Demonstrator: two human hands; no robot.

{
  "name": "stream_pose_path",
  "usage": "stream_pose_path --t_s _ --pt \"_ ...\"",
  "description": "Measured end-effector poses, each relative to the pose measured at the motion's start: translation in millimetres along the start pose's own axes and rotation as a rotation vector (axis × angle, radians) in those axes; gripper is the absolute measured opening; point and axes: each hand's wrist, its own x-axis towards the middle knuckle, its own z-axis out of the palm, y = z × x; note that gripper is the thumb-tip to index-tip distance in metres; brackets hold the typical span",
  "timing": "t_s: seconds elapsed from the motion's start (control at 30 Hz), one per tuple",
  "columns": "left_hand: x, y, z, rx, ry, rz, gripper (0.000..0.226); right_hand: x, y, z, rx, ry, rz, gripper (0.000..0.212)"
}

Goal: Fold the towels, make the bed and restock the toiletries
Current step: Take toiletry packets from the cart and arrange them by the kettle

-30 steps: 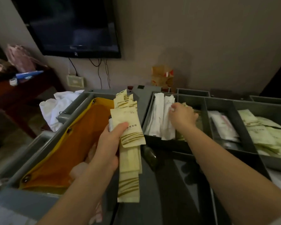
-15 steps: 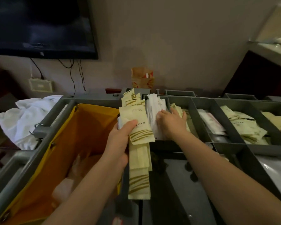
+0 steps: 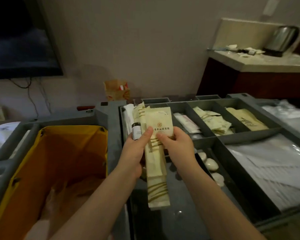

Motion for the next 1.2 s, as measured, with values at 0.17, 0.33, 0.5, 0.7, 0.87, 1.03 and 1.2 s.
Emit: stream_pose_path --t_s 0.17,0.33,0.5,0.7,0.87,1.03,1.2 --pt "13.5 -16.9 31.8 0.086 -0.024 0.023 0.038 25.3 11.5 -44.4 -0.08 -0.032 0.087 0.006" --pt "27.6 -34.4 80.8 0.085 0.029 0.014 0.043 70.8 6.4 -114.1 0.072 0.055 0.124 0.017" --pt "42.1 -57.9 132.0 0.114 0.104 0.04 0.047 92.1 19.7 -162.0 0.058 -0.14 0.131 0.034" --pt "42.9 -73.0 158.8 0.094 0.213 0.063 0.04 131.0 47.9 -200.2 0.084 0.1 0.041 0.037" --pt "34.8 -70.2 144.1 0.062 0.316 0.084 0.044 169.4 76.4 -217.4 -0.383 0.135 0.159 0.06" --pt "24.4 -59.0 132.0 0.055 0.342 0.156 0.045 124.4 47.9 -169.8 -0.337 -0.055 -0.138 0.046" --pt "20.6 -43.3 101.3 0.025 0.377 0.219 0.038 64.1 16.7 -99.8 -0.257 -0.514 -0.188 0.065"
